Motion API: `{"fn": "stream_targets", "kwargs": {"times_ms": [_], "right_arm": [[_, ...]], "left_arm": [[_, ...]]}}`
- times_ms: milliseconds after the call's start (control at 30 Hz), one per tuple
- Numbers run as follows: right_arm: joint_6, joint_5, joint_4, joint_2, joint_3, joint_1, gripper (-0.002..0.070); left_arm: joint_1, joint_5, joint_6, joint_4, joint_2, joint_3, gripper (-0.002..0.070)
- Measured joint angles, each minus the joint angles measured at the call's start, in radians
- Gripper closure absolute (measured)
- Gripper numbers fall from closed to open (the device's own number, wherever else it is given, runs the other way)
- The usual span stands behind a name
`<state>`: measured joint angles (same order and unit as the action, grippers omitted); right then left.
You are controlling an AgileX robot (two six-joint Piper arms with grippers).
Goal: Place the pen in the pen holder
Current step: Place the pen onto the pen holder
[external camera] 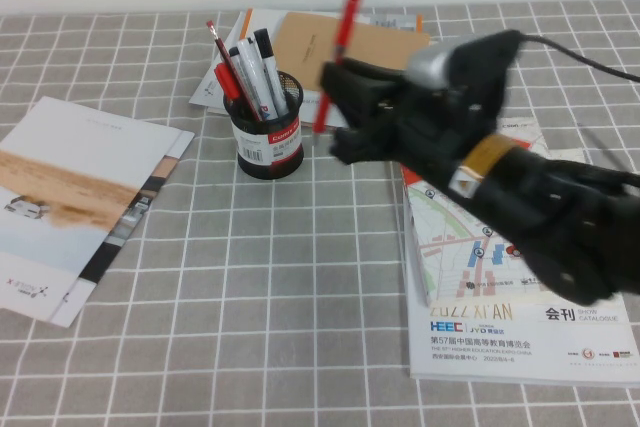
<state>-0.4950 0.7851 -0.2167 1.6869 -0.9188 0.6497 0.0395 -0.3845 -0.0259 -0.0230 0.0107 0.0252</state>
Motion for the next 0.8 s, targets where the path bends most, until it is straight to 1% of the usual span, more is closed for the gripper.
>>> {"fn": "stream_targets", "kwargs": {"times_ms": [67, 200, 300, 367, 600, 700, 800], "right_arm": [[-0.002, 0.025, -0.036, 0.052, -0.052, 0.000, 0.0615], [-0.002, 0.028, -0.049, 0.174, -0.178, 0.000, 0.0615], [0.016, 0.000, -0.054, 0.249, -0.294, 0.000, 0.0615], [0.042, -0.057, -0.054, 0.302, -0.387, 0.000, 0.0615], [0.131, -0.400, -0.054, 0.467, -0.693, 0.000, 0.0615], [0.145, -0.482, -0.054, 0.524, -0.789, 0.000, 0.0615], [0.148, -0.516, -0.055, 0.563, -0.838, 0.000, 0.0609]], "left_arm": [[0.000, 0.000, 0.000, 0.000, 0.000, 0.000, 0.0678], [0.000, 0.000, 0.000, 0.000, 0.000, 0.000, 0.0678], [0.000, 0.000, 0.000, 0.000, 0.000, 0.000, 0.0678], [0.000, 0.000, 0.000, 0.000, 0.000, 0.000, 0.0678], [0.000, 0.000, 0.000, 0.000, 0.000, 0.000, 0.0678], [0.000, 0.000, 0.000, 0.000, 0.000, 0.000, 0.0678], [0.000, 0.000, 0.000, 0.000, 0.000, 0.000, 0.0678]]}}
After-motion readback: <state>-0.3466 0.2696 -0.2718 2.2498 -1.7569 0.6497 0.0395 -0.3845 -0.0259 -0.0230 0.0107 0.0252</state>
